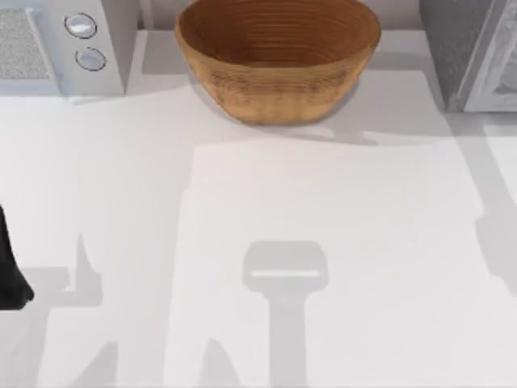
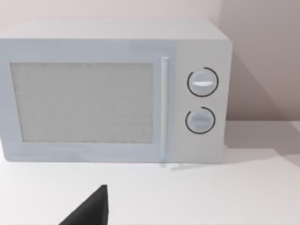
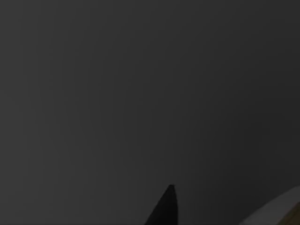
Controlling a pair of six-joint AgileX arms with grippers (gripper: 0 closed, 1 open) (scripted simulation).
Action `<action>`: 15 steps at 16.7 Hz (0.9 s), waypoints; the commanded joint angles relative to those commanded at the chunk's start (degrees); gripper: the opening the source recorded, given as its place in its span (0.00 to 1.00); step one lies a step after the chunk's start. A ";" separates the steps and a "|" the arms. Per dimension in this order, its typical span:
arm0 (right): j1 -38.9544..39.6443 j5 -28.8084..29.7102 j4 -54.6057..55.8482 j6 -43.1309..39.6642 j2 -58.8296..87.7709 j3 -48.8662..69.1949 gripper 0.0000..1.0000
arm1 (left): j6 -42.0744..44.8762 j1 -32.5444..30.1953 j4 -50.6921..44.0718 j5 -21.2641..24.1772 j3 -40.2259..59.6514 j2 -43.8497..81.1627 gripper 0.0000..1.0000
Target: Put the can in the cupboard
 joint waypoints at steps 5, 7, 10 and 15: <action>0.00 0.00 0.00 0.00 0.00 0.00 0.23 | 0.00 0.00 0.00 0.00 0.00 0.00 1.00; 0.00 0.00 0.00 0.00 0.00 0.00 0.38 | 0.00 0.00 0.00 0.00 0.00 0.00 1.00; 0.00 0.00 0.00 0.00 0.00 0.00 0.60 | 0.00 0.00 0.00 0.00 0.00 0.00 1.00; 0.00 0.00 0.00 0.00 0.00 0.00 0.98 | 0.00 0.00 0.00 0.00 0.00 0.00 1.00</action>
